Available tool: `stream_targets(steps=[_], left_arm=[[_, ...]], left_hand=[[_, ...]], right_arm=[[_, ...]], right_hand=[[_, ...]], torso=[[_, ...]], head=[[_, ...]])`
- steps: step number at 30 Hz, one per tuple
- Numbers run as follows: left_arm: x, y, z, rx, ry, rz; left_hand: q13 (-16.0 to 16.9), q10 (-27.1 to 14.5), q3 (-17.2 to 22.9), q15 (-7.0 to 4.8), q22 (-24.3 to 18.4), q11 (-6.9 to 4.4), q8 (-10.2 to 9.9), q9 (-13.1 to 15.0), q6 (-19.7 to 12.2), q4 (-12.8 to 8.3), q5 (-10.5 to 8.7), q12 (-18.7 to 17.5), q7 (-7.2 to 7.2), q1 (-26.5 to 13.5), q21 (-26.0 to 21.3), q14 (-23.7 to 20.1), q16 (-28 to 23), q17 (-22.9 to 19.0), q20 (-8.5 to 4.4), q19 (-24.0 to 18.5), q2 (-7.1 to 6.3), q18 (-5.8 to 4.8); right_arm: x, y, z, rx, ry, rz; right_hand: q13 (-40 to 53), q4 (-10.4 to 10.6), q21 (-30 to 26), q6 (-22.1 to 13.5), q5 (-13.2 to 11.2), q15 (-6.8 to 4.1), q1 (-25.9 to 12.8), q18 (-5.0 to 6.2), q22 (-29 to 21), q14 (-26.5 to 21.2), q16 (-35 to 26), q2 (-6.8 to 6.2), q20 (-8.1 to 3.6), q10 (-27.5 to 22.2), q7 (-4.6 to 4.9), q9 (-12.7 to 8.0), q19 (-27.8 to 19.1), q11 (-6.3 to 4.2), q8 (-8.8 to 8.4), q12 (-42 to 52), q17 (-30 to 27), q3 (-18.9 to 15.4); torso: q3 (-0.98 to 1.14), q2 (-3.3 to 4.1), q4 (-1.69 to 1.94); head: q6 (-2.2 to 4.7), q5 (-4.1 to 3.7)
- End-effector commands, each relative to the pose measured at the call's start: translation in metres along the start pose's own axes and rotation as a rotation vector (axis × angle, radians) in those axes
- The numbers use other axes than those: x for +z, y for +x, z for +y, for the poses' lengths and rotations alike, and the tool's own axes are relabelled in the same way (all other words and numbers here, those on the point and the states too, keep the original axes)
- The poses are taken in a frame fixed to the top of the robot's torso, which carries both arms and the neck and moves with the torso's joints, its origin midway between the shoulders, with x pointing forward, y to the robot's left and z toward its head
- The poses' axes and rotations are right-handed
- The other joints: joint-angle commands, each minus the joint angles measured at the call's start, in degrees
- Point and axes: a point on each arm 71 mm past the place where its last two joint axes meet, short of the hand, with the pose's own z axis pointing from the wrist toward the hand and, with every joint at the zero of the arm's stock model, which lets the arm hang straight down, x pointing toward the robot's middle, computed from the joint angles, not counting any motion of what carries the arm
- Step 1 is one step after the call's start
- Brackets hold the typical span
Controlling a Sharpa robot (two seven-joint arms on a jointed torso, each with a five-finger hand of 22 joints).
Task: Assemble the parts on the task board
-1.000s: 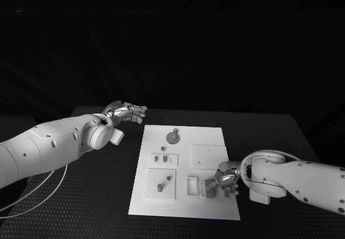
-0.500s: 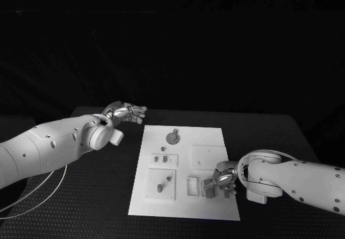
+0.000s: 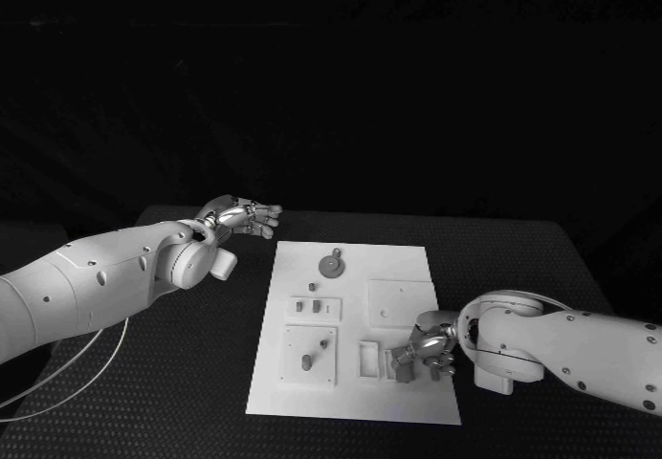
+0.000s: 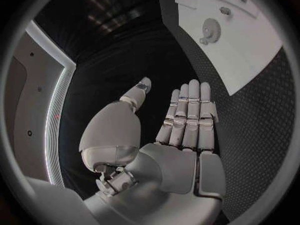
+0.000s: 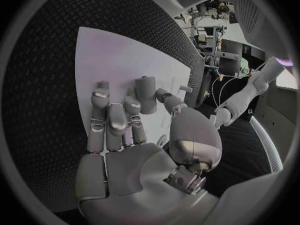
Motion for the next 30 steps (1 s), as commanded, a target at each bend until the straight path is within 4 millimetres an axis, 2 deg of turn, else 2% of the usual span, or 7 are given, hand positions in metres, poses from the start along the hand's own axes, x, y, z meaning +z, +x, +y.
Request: stream_targets(steps=[1, 2, 9, 17, 30], left_arm=[[0.0, 0.001, -0.002, -0.009, 0.013, 0.013], [0.0, 0.001, -0.002, -0.009, 0.013, 0.013], [0.0, 0.001, -0.002, -0.009, 0.012, 0.013], [0.0, 0.001, -0.002, -0.009, 0.011, 0.013], [0.0, 0.001, -0.002, -0.01, 0.013, 0.015]], left_hand=[[-0.09, 0.1, -0.32, 0.18, -0.07, -0.09, 0.11, -0.08, -0.44, 0.13, -0.28, 0.19, -0.06, -0.54, -0.39, 0.37, -0.26, 0.07, -0.12, 0.19, 0.15, 0.3], [-0.09, 0.11, -0.32, 0.18, -0.07, -0.09, 0.12, -0.08, -0.43, 0.13, -0.28, 0.19, -0.06, -0.54, -0.39, 0.38, -0.27, 0.08, -0.12, 0.19, 0.16, 0.3], [-0.09, 0.11, -0.33, 0.18, -0.07, -0.09, 0.12, -0.07, -0.41, 0.13, -0.28, 0.19, -0.06, -0.53, -0.4, 0.38, -0.28, 0.09, -0.11, 0.2, 0.17, 0.3], [-0.09, 0.12, -0.34, 0.18, -0.07, -0.1, 0.14, -0.08, -0.39, 0.11, -0.28, 0.2, -0.07, -0.51, -0.41, 0.39, -0.31, 0.13, -0.11, 0.2, 0.17, 0.31], [-0.1, 0.14, -0.36, 0.18, -0.06, -0.11, 0.16, -0.08, -0.36, 0.07, -0.28, 0.21, -0.09, -0.47, -0.44, 0.4, -0.38, 0.21, -0.11, 0.21, 0.16, 0.31]], right_arm=[[0.0, 0.002, -0.006, 0.023, 0.026, -0.001], [-0.002, 0.002, -0.006, 0.028, 0.026, 0.0], [-0.01, -0.008, -0.003, 0.066, 0.012, -0.016], [-0.019, -0.016, 0.005, 0.106, -0.008, -0.018], [-0.012, -0.012, 0.025, 0.101, -0.025, 0.019]], right_hand=[[-0.2, -1.29, 0.33, 1.35, 0.43, -0.43, 0.29, 1.55, 1.04, 0.09, 0.02, 1.93, 0.17, 0.24, 0.32, 0.5, -0.42, -0.37, 0.37, 0.32, 0.07, 0.14], [-0.31, -1.73, 0.36, 1.58, 0.44, -0.49, 0.07, 1.55, 1.02, 0.2, 0.03, 2.54, 0.18, 0.36, 0.26, 0.51, -0.4, -0.46, 0.43, 0.31, 0.14, 0.21], [-0.5, -2.21, 0.42, 2.08, 0.44, -0.61, -0.8, 1.55, 1.0, 0.44, 0.05, 3.05, 0.22, 0.63, 0.1, 0.51, -0.34, -0.58, 0.54, 0.3, 0.33, 0.15], [-0.71, -1.88, 0.41, 2.47, 0.47, -0.72, -2.46, 1.55, 0.95, 0.68, 0.07, 2.42, 0.22, 0.84, -0.03, 0.41, -0.26, -0.7, 0.49, 0.28, 0.55, 0.26], [-0.84, -1.21, 0.42, 2.68, 0.47, -0.79, -3.73, 1.55, 0.95, 0.73, 0.06, 1.89, 0.14, 0.92, -0.1, 0.29, -0.23, -0.77, 0.38, 0.28, 0.56, 0.68]], torso=[[0.01, 0.0, -0.01], [0.02, 0.0, -0.03], [0.02, 0.0, -0.08], [0.02, -0.01, -0.05], [0.01, 0.01, -0.01]], head=[[0.01, 0.0], [-0.04, 0.06], [-0.04, 0.0], [-0.05, 0.01], [-0.36, -0.04]])
